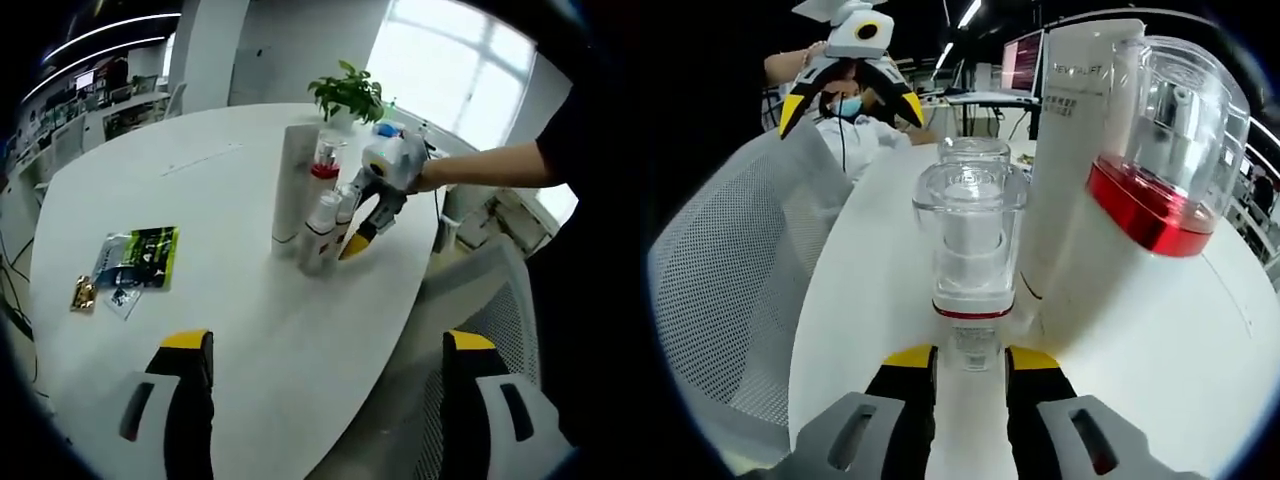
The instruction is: Arrange the skincare products in the storage area until every visible bottle or jar stands upright without overlapping.
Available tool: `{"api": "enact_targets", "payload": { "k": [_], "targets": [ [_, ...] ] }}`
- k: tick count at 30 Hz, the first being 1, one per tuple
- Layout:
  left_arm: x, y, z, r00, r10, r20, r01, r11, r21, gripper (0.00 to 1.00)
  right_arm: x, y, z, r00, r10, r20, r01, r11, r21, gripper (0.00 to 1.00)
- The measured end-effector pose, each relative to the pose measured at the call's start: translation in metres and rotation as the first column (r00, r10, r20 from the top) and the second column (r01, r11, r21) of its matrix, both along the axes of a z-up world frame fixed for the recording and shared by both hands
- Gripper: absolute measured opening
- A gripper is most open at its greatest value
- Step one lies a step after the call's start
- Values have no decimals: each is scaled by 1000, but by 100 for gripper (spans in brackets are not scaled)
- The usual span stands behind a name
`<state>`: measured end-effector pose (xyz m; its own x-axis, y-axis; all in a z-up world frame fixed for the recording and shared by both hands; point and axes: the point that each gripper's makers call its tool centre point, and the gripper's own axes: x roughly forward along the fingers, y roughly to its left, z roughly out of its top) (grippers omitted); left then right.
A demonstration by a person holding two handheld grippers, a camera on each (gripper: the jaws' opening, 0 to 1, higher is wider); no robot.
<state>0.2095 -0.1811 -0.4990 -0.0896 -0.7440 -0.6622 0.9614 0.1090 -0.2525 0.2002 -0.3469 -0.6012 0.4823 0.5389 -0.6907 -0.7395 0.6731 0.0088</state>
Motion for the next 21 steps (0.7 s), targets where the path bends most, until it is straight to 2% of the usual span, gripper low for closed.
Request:
{"api": "enact_targets", "payload": {
  "k": [6, 11, 14, 17, 21],
  "targets": [
    [1, -1, 4, 1000, -1, 12, 1, 1000, -8, 90, -10, -8, 1, 999, -44, -32, 44, 999, 7, 21],
    [2, -1, 5, 1000, 10, 15, -10, 1000, -11, 90, -22, -6, 8, 995, -85, -47, 86, 996, 18, 24],
    [4, 2, 6, 999, 28, 17, -28, 1000, -15, 91, -28, -8, 10, 991, -121, -60, 123, 992, 34, 33],
    [4, 5, 8, 999, 42, 26, -42, 999, -17, 95, -32, -7, 16, 982, -181, -52, 185, 979, 82, 39],
    [5, 12, 10, 997, 68, 32, -68, 997, -22, 96, -39, -11, 15, 973, -226, -46, 230, 970, 78, 54]
  ]
}}
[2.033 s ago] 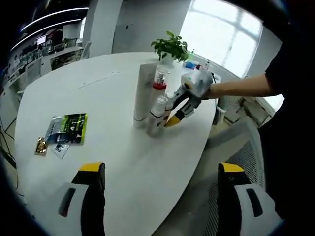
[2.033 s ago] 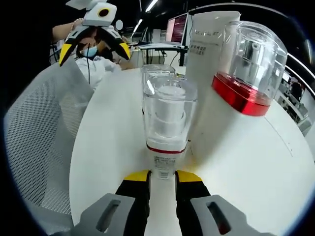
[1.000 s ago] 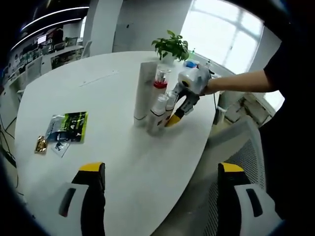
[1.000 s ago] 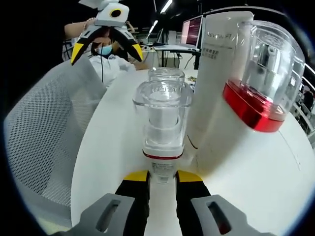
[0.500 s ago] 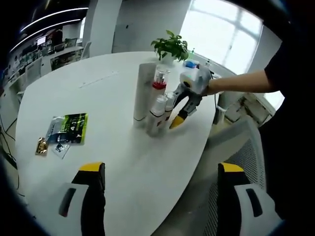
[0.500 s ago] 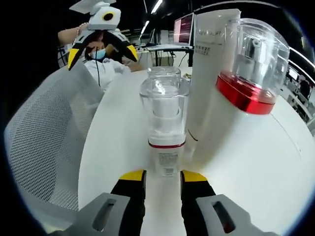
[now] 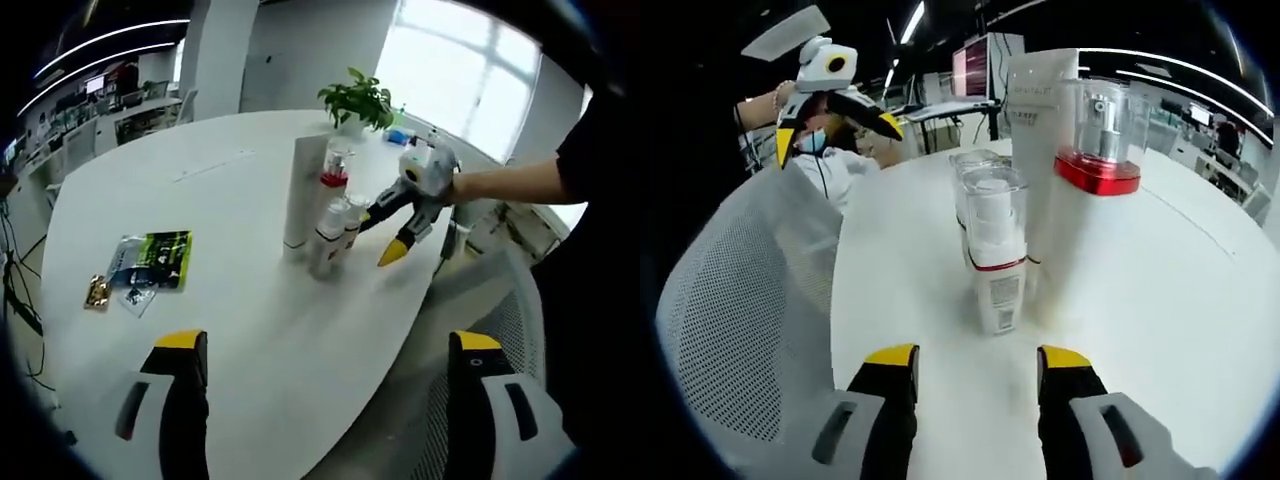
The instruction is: Arrange the skincare products in the storage area until every visible bottle or jar stands upright without overlapping.
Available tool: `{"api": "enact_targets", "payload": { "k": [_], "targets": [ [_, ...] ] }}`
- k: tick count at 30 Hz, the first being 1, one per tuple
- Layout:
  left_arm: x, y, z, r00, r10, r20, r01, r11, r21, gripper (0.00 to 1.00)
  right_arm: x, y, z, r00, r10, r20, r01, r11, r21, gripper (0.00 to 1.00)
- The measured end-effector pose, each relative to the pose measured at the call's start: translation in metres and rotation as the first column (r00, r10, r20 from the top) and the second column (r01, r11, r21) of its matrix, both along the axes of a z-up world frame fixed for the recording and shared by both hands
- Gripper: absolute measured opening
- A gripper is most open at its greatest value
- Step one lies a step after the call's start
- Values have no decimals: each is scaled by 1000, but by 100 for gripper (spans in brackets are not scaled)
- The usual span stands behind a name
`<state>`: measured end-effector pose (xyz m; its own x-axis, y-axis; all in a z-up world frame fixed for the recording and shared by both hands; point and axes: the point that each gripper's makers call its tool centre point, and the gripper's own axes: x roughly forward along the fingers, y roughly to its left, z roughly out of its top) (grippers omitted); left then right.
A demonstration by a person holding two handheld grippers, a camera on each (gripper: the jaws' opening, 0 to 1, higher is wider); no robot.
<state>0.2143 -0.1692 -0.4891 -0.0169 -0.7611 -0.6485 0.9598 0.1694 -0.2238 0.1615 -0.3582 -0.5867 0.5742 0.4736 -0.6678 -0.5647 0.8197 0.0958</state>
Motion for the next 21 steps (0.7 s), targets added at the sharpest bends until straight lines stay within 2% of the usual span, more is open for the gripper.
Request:
{"api": "enact_targets", "payload": {
  "k": [6, 8, 10, 13, 17, 21],
  "targets": [
    [5, 13, 1, 999, 50, -7, -51, 999, -13, 96, -11, -2, 0, 995, -94, -11, 94, 996, -3, 74],
    [4, 17, 1, 997, 72, -9, -72, 997, -18, 96, -13, -1, 7, 994, -108, 21, 108, 994, -3, 78],
    [5, 23, 1, 996, 88, -9, -88, 996, -25, 97, -15, -1, 12, 989, -147, 18, 147, 989, 1, 81],
    [2, 28, 3, 995, 102, -6, -102, 994, -34, 99, -19, 4, 24, 985, -167, 48, 168, 986, -8, 86],
    [2, 36, 3, 992, 127, -3, -127, 991, -38, 99, -23, 4, 35, 970, -237, 57, 237, 971, 6, 91],
    [6, 48, 3, 986, 166, 2, -166, 986, -35, 98, -24, 12, 56, 939, -330, 91, 323, 943, 85, 99]
  ]
}}
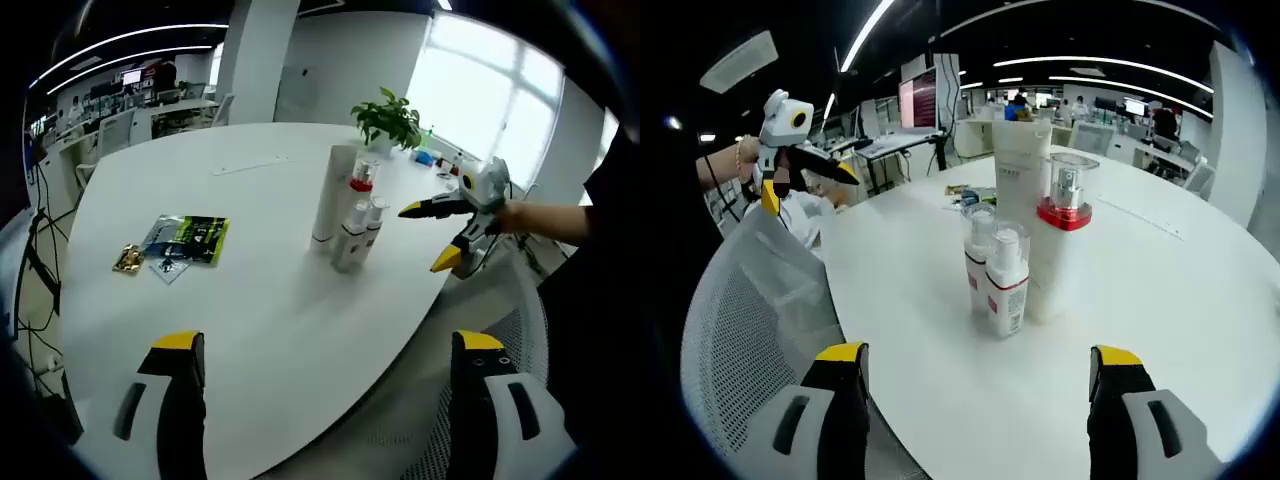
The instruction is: Arrange the skincare products in the storage area until every visible bottle or jar stands upright without overlapping.
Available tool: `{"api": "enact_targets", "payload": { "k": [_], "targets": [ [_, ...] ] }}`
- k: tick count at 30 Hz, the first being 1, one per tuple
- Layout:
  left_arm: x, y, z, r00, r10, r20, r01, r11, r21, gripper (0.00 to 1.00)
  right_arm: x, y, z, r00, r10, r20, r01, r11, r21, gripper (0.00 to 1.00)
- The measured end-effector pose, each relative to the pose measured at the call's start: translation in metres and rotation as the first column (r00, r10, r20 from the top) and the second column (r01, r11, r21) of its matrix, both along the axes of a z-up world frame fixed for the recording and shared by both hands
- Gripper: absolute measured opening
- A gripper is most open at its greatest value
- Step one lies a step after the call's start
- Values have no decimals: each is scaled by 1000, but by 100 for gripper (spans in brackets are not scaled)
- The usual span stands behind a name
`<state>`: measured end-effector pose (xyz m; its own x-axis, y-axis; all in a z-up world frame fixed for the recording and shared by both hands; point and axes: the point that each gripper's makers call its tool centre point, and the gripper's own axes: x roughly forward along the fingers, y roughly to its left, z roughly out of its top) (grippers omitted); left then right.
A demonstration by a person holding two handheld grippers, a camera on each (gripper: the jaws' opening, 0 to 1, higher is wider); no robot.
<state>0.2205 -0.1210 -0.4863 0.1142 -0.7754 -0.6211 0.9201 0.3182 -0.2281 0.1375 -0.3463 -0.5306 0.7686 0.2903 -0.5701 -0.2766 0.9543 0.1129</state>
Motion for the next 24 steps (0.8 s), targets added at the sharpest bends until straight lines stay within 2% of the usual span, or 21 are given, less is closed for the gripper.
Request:
{"api": "enact_targets", "payload": {
  "k": [8, 10, 12, 16, 19, 21, 24],
  "targets": [
    [5, 21, -2, 997, 75, 3, -75, 997, 9, 96, -9, 15, 23, 994, -103, 28, 100, 992, 81, 99],
    [6, 25, -4, 996, 90, 6, -90, 996, 13, 96, -12, 17, 26, 992, -126, 23, 124, 989, 76, 99],
    [5, 27, -5, 995, 102, 7, -102, 995, 17, 96, -15, 14, 23, 987, -159, 14, 158, 986, 52, 99],
    [5, 29, -6, 991, 131, 4, -131, 991, 8, 96, -22, 19, 20, 981, -193, 11, 192, 978, 79, 99],
    [3, 29, -7, 990, 142, -4, -142, 990, 6, 95, -25, 18, 16, 979, -202, -23, 204, 975, 90, 95],
    [3, 29, -8, 990, 141, -9, -141, 990, 7, 95, -26, 12, 13, 976, -216, -8, 216, 975, 55, 96],
    [3, 29, -9, 990, 140, -14, -140, 990, 13, 95, -28, 9, 13, 967, -256, -12, 256, 964, 76, 96]
  ]
}}
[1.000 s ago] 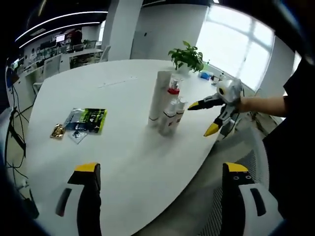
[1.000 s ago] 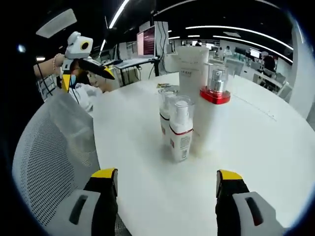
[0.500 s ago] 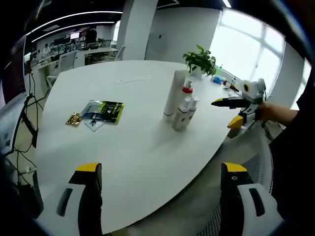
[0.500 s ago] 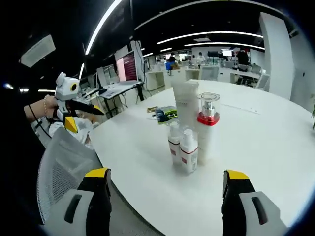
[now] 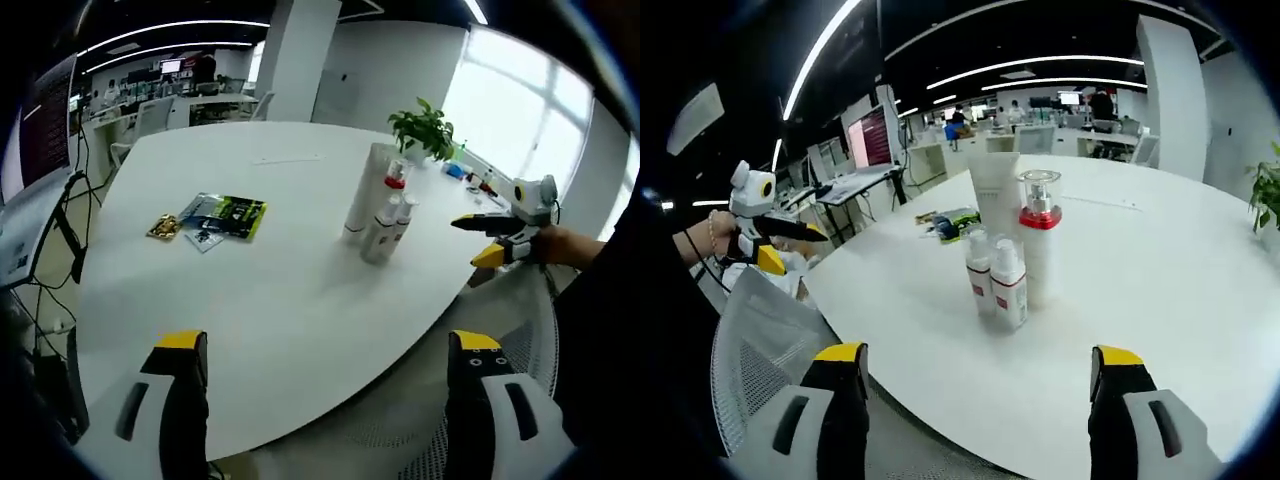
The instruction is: Arrange the skincare products in the storage area until every visible bottle or jar stands upright without overlapping.
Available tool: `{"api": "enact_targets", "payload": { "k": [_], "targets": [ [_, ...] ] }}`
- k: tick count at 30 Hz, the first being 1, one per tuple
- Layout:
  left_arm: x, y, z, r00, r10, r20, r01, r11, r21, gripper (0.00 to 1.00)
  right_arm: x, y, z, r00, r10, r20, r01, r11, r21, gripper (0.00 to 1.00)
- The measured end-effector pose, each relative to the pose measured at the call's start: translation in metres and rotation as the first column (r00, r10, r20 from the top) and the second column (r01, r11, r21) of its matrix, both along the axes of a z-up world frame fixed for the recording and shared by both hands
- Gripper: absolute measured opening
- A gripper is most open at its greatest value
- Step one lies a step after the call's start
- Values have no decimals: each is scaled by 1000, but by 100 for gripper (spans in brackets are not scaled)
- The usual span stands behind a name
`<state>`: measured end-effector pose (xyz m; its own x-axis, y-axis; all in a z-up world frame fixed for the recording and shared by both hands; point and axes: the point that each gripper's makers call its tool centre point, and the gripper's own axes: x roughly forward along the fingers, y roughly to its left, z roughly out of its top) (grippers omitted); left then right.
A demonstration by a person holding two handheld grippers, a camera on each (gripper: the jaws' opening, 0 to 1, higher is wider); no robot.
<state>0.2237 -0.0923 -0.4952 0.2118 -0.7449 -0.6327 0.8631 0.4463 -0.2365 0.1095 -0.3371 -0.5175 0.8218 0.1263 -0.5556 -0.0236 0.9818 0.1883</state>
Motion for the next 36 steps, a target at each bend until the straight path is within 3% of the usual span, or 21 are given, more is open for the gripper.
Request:
{"api": "enact_targets", "payload": {
  "k": [10, 21, 25, 29, 32, 36],
  "targets": [
    [12, -10, 5, 1000, 4, -8, -4, 1000, -14, 95, 4, 9, -1, 1000, 23, 3, -23, 1000, -17, 96],
    [28, -19, -6, 998, 30, -46, -29, 999, 22, 93, 5, 1, -2, 1000, -12, 5, 12, 999, -32, 94],
    [40, -27, -6, 994, 69, -87, -69, 998, -3, 92, 5, 1, -4, 1000, -14, -5, 14, 999, -35, 92],
    [56, -33, -9, 992, 89, -94, -88, 996, 12, 89, 5, -1, -6, 1000, -14, -11, 13, 999, -50, 91],
    [74, -35, -15, 986, 125, -107, -123, 992, 25, 88, 10, -5, 1, 999, 3, 41, 1, 994, -110, 91],
    [86, -44, -20, 977, 163, -136, -160, 987, 32, 86, 10, -6, -3, 1000, 7, 27, -3, 990, -142, 90]
  ]
}}
